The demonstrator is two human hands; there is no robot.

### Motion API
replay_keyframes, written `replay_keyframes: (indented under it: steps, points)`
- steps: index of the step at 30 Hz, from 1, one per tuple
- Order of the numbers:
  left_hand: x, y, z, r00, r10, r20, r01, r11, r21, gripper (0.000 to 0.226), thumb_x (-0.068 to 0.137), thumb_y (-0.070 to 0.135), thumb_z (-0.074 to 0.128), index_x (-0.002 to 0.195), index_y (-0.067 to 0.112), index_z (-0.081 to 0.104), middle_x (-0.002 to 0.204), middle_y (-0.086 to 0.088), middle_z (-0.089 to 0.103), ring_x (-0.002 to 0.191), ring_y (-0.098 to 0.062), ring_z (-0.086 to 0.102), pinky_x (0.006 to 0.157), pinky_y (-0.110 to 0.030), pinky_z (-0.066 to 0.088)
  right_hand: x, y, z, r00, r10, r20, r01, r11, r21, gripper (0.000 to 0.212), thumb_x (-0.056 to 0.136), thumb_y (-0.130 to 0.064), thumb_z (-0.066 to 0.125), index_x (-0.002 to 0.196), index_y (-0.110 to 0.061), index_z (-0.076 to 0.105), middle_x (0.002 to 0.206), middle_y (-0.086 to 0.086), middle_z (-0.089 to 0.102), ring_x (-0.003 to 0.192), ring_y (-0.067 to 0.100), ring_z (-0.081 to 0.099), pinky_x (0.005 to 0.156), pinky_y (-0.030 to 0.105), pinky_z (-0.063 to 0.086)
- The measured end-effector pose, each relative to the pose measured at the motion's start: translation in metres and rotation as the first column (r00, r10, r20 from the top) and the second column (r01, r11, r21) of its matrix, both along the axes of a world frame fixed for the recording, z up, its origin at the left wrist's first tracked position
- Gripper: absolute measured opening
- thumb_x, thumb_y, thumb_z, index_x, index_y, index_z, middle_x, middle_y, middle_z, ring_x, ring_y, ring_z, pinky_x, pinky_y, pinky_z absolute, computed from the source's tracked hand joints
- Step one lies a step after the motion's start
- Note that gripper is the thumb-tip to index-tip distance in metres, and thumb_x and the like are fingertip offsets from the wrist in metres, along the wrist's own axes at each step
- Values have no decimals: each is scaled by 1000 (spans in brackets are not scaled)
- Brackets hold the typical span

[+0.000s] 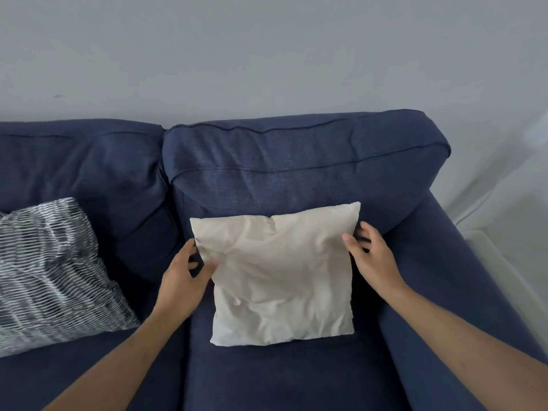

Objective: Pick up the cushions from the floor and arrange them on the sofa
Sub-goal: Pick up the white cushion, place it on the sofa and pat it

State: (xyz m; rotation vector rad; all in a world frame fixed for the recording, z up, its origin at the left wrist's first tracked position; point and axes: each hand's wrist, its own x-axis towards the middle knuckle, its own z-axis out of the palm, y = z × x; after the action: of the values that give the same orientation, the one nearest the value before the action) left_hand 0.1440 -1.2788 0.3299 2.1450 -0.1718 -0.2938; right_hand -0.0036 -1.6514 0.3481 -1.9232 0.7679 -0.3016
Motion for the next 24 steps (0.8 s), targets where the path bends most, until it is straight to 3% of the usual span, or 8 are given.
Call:
replay_keyframes:
  steps: [1,3,5,8,11,17,21,24]
  points:
    - [9,-6,5,999,27,-22,-28,999,-35,55,93,64,70,143,63,48,125,28,65,114,-3,67,90,-27,52,10,-4,6,1000,-4,13,4,1000,23,69,100,-54,71,159,-24,49,134,-25,63,126,2,64,99,21,48]
    - [25,-18,11,993,98,-65,-104,990,-99,50,98,63,65,143,42,60,115,21,71,112,-9,71,93,-32,56,29,-12,14,1000,-11,20,10,999,35,58,99,-52,73,148,-23,60,121,-26,67,114,-5,66,99,24,53]
    - [38,-29,12,987,150,-64,-156,983,-96,38,100,66,59,118,34,70,107,15,74,104,-10,72,86,-32,56,42,-19,13,1000,-16,24,15,1000,27,49,99,-50,74,137,-20,69,118,-16,73,110,3,70,99,30,55]
    - [46,-39,7,985,171,-35,-173,982,-75,46,101,65,58,90,22,70,89,6,73,82,-13,68,69,-32,52,52,-28,5,999,3,41,-2,1000,-12,29,99,-48,74,101,-19,76,93,-13,77,86,9,71,77,30,55]
    - [49,-43,7,978,181,101,-181,983,-9,56,105,59,56,82,8,63,71,3,61,67,-15,56,61,-35,46,52,-42,0,998,21,67,-16,996,-85,35,99,-45,74,75,-21,66,64,-19,65,59,-2,58,63,27,46]
    - [69,-49,26,961,175,214,-186,982,31,56,105,57,56,81,7,64,68,2,56,62,-14,50,56,-31,41,65,-65,12,997,10,76,4,985,-175,32,97,-40,77,85,-12,67,79,-4,69,65,2,59,64,28,47]
    - [76,-58,23,968,195,160,-202,979,28,61,102,57,62,88,-2,63,74,-4,59,70,-20,55,60,-35,46,73,-58,6,999,-11,52,15,996,-86,31,98,-39,78,90,-10,70,85,-2,70,76,13,62,72,34,51]
    - [58,-46,16,971,218,101,-216,976,-35,65,94,78,56,88,14,65,79,8,65,70,-12,59,63,-29,46,56,-52,4,995,-54,83,48,996,74,37,91,-62,76,101,-26,73,105,-10,77,93,10,72,81,35,58]
